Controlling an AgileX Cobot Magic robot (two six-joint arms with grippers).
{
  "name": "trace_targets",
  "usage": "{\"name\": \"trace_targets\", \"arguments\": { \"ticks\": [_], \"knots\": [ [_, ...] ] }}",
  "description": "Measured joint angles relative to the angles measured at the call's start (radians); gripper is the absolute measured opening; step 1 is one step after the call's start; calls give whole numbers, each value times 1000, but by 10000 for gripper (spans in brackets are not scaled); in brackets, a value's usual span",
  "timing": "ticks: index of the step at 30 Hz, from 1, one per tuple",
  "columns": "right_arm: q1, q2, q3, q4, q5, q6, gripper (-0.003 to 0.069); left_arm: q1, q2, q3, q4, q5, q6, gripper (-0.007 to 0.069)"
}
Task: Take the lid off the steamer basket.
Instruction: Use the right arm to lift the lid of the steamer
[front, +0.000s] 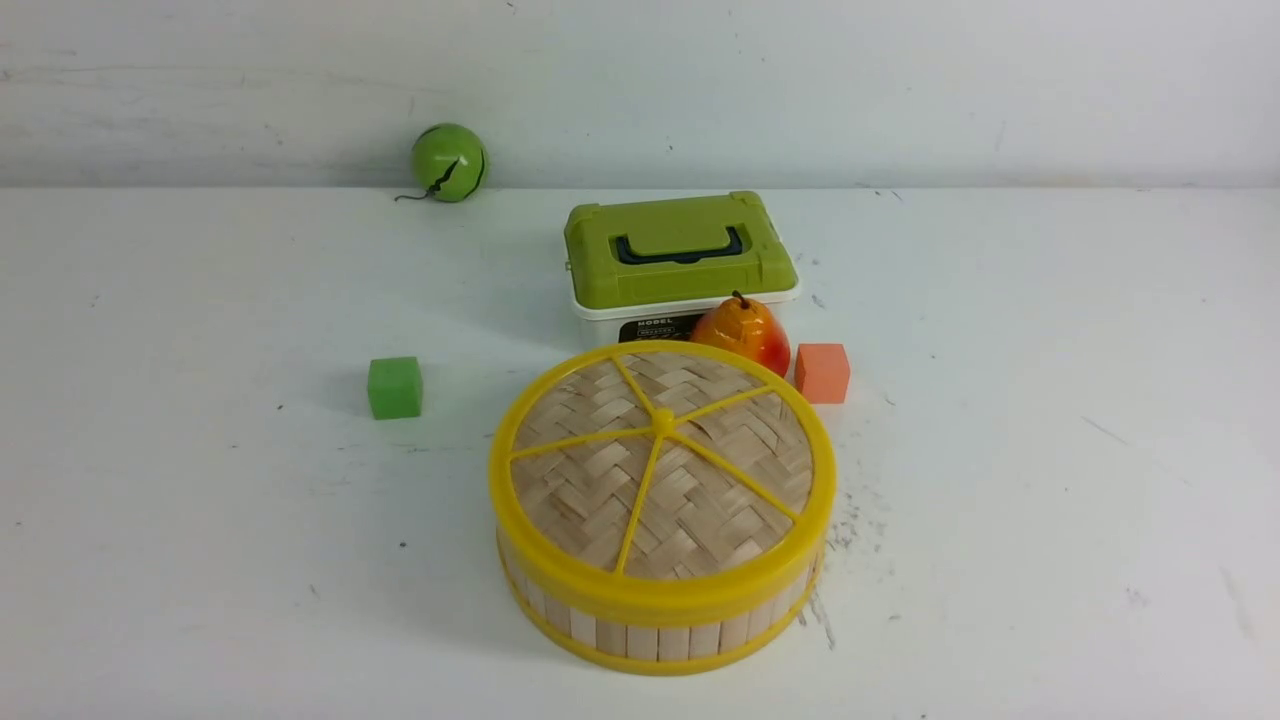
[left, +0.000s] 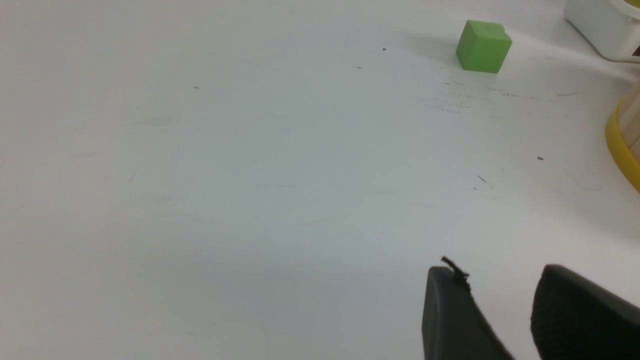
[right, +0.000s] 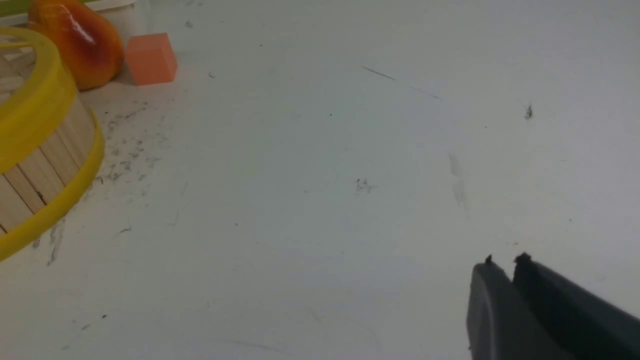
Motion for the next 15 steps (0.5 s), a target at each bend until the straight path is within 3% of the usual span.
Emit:
{"name": "trace_targets", "arguments": {
  "ticks": [4, 8, 15],
  "knots": [
    [0, 0, 0, 10, 0, 11, 69, 0, 0, 0, 0, 0, 0, 239],
    [-2, 0, 0, 120, -2, 82, 76, 0, 0, 0, 0, 0, 0, 239],
    [-2, 0, 8, 575, -16, 389, 87, 0, 0, 0, 0, 0, 0, 239]
  ]
}}
